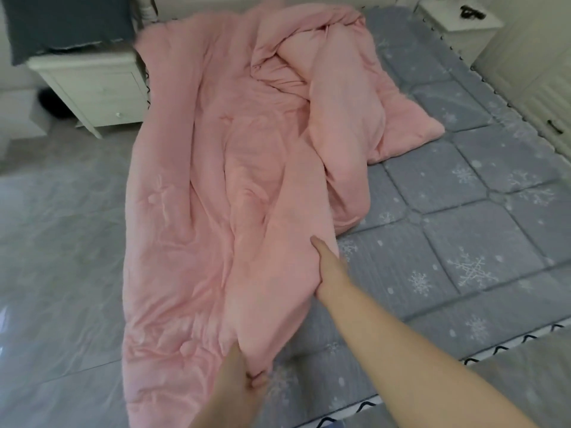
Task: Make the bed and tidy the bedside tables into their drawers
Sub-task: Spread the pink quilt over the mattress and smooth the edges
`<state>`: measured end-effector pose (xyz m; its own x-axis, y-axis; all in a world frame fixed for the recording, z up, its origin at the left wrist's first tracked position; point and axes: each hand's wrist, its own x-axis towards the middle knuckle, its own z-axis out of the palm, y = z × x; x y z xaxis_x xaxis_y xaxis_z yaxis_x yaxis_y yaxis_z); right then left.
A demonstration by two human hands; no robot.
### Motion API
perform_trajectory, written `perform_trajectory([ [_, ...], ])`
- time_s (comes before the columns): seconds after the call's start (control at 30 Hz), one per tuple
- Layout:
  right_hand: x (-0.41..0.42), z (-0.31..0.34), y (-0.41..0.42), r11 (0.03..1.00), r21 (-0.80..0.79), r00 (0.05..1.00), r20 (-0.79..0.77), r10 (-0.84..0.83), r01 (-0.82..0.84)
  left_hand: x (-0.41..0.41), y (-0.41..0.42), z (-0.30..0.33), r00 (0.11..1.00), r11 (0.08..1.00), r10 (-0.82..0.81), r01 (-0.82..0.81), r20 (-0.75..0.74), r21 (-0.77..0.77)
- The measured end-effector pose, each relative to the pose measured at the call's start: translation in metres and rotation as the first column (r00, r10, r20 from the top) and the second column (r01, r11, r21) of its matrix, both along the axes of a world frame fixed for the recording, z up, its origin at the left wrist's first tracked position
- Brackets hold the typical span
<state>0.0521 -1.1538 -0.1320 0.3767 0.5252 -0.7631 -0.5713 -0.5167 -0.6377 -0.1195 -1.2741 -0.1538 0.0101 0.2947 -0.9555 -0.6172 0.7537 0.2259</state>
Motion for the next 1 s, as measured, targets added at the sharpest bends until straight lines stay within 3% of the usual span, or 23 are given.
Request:
perform_trajectory([
  [0.07,0.001,0.019,-0.018,0.998,0.057,0.934,0.357,0.003,-0.025,-0.010,0.006,0.011,0.976,0.995,-0.091,0.097,-0.198,0.021],
  [0.13,0.003,0.041,-0.037,0.984,0.135,0.868,0.496,0.035,-0.117,-0.002,0.016,0.039,0.880,0.940,-0.278,0.332,-0.385,0.078],
  [0.2,-0.001,0.050,-0.051,0.966,0.172,0.832,0.551,0.069,-0.194,0.012,0.034,0.057,0.824,0.893,-0.290,0.417,-0.487,0.173],
  [0.3,-0.005,0.062,-0.075,0.938,0.115,0.754,0.630,0.186,-0.328,0.041,0.058,0.078,0.787,0.803,-0.382,0.542,-0.485,0.248],
  [0.43,-0.015,0.094,-0.102,0.895,0.155,0.732,0.641,0.231,-0.418,0.073,0.067,0.112,0.585,0.596,-0.611,0.783,-0.533,0.176],
  [0.57,-0.016,0.105,-0.134,0.832,0.213,0.750,0.583,0.313,-0.513,0.082,0.052,0.117,0.677,0.596,-0.703,0.727,-0.216,0.341],
  [0.63,-0.016,0.096,-0.145,0.810,0.219,0.750,0.560,0.352,-0.544,0.084,0.042,0.110,0.673,0.601,-0.683,0.739,-0.284,0.304],
  [0.7,-0.014,0.081,-0.144,0.885,0.299,0.890,0.396,0.225,-0.357,0.084,0.036,0.102,0.669,0.629,-0.588,0.732,-0.455,0.263],
  [0.77,-0.005,0.060,-0.135,0.969,0.245,0.980,0.199,-0.009,-0.041,0.078,0.033,0.095,0.702,0.694,-0.540,0.684,-0.465,0.226],
  [0.87,0.018,0.039,-0.119,0.983,0.044,0.974,-0.153,-0.167,0.176,0.063,0.037,0.096,0.665,0.652,-0.623,0.732,-0.413,0.195],
  [0.93,0.032,0.037,-0.104,0.976,0.040,0.908,-0.377,-0.184,0.214,0.045,0.044,0.106,0.613,0.592,-0.657,0.780,-0.440,0.203],
  [1.0,0.040,0.035,-0.084,0.957,0.062,0.864,-0.449,-0.228,0.284,0.021,0.053,0.112,0.556,0.542,-0.699,0.822,-0.449,0.175],
])
